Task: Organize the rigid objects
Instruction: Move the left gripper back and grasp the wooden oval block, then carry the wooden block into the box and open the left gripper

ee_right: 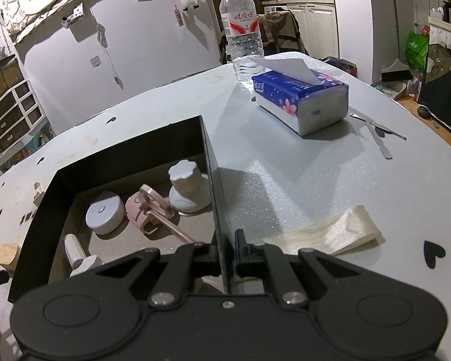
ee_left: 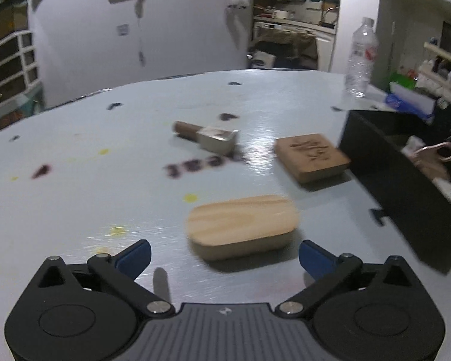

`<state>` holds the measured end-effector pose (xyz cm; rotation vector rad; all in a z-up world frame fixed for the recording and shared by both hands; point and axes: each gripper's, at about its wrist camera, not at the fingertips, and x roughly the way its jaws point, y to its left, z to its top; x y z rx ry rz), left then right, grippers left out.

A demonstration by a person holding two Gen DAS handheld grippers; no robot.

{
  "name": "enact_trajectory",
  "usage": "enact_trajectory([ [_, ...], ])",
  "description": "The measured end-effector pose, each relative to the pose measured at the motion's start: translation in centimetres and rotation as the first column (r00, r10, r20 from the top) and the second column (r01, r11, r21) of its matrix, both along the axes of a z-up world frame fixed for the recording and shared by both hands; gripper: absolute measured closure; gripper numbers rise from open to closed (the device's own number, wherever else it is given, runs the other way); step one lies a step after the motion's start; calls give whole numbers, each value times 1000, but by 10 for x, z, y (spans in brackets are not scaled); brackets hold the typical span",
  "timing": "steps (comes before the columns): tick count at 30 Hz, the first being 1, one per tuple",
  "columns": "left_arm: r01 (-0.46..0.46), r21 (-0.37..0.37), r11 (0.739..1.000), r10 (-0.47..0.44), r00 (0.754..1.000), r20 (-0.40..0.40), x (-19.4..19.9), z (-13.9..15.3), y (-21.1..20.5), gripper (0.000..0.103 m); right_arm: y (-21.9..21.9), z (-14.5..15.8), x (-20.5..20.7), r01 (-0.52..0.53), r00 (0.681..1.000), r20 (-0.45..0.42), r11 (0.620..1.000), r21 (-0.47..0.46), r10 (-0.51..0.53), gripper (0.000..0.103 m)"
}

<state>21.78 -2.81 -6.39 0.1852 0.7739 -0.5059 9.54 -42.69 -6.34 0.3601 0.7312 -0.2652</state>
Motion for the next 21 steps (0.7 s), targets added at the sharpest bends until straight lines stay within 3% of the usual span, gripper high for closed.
enact_trajectory([
  [9,-157,-72,985,153,986,-65,14,-7,-29,0,0,0,0,0,1000,2,1000,3,0,95],
  [12,-197,-73,978,194,980,-52,14,-7,-30,5,-1,0,0,-2,1000,5,1000,7,2,95],
  [14,-200,-65,978,198,979,-36,13,-6,-30,14,-1,0,1,-4,1000,5,1000,7,3,95],
  [21,-136,-55,989,137,991,15,4,5,-37,14,-1,-1,1,-3,1000,5,1000,8,3,95],
])
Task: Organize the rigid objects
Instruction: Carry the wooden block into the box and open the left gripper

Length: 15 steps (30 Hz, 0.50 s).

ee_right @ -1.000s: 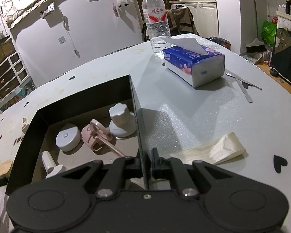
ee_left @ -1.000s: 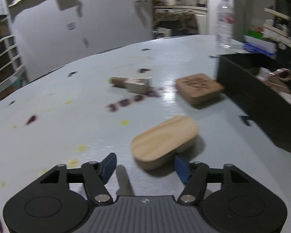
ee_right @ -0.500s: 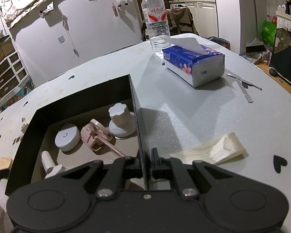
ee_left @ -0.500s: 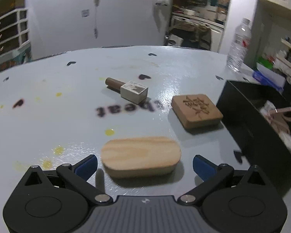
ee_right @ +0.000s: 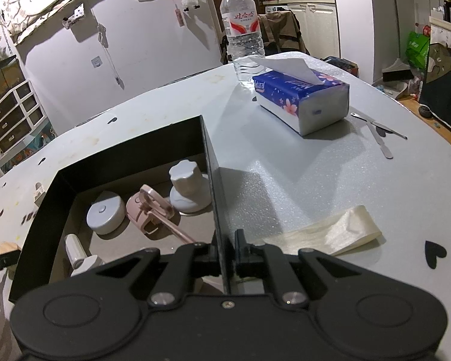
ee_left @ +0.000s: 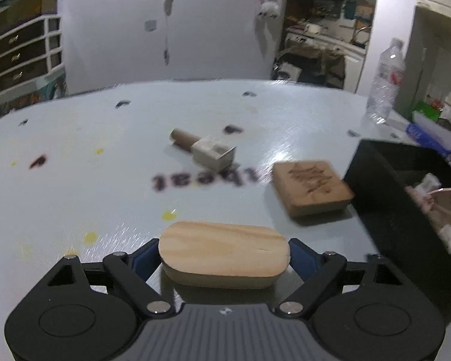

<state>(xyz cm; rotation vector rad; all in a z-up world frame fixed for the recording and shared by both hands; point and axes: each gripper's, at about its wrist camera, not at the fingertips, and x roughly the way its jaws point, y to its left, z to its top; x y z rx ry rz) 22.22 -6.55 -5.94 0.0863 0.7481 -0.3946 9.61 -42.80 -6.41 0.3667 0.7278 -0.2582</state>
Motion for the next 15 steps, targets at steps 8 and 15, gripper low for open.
enact_trajectory([
  [8,174,-118,978,-158,978,138,-20,54,-48,14,0,0,0,5,1000,2,1000,3,-5,95],
  [15,325,-129,937,-306,941,146,-33,65,-111,14,0,-1,-1,4,1000,3,1000,-1,-4,95],
])
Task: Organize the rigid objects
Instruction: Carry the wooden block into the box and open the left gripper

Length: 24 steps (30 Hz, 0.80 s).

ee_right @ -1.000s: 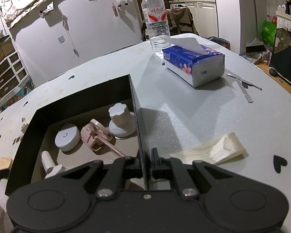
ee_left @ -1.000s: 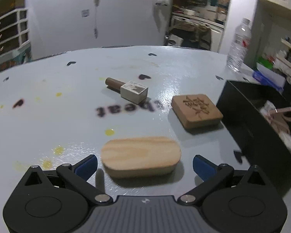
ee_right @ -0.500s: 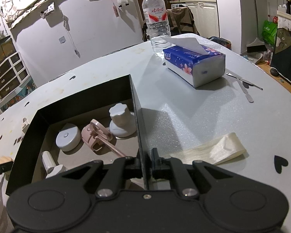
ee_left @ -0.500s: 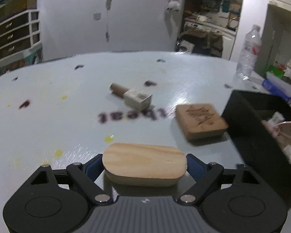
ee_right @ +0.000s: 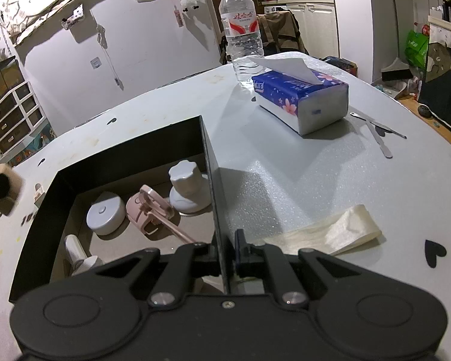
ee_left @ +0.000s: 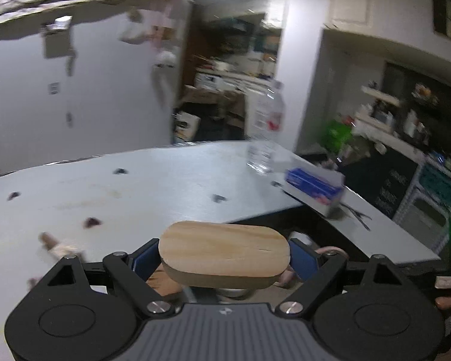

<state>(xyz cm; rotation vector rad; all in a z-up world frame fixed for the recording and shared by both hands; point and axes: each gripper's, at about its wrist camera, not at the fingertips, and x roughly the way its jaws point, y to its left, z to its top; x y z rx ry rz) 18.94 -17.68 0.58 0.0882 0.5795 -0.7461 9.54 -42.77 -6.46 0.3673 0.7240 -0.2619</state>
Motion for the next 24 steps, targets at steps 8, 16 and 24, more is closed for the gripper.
enact_trajectory([
  [8,49,65,997,-40,990,-135,0,-26,-53,14,0,0,-2,-7,1000,7,1000,0,7,95],
  [16,5,96,995,14,982,-189,5,-42,-75,14,-1,0,-3,-21,1000,13,1000,5,21,95],
  [24,-21,57,998,32,976,-215,6,-42,-72,6,-3,0,-3,-27,999,18,1000,16,26,94],
])
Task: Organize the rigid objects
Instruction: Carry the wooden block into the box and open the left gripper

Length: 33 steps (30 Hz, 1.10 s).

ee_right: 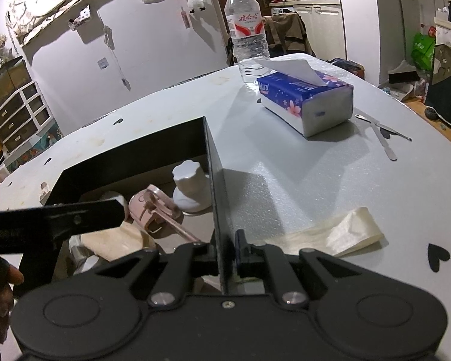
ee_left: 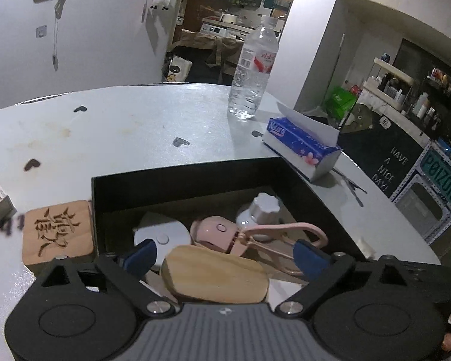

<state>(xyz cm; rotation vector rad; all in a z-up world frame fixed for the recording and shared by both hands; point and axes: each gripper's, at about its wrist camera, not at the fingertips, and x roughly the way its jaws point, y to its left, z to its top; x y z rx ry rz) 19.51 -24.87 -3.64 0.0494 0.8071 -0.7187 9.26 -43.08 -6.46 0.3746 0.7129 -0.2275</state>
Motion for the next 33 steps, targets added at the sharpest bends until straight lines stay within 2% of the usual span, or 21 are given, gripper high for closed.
enact_trajectory([
  [9,51,34,998,-51,999,-9,-13,2,-1,2,-1,-1,0,0,1000,3,1000,6,0,94],
  [19,60,36,998,-60,998,-4,-23,7,7,0,-1,-1,0,2,1000,3,1000,7,-2,94],
  [27,93,29,995,-95,993,69,-40,18,21,0,-1,-1,0,3,1000,5,1000,10,-3,93],
  [33,71,17,997,-73,988,136,-52,28,46,0,-1,-1,0,3,1000,5,1000,10,-3,93],
])
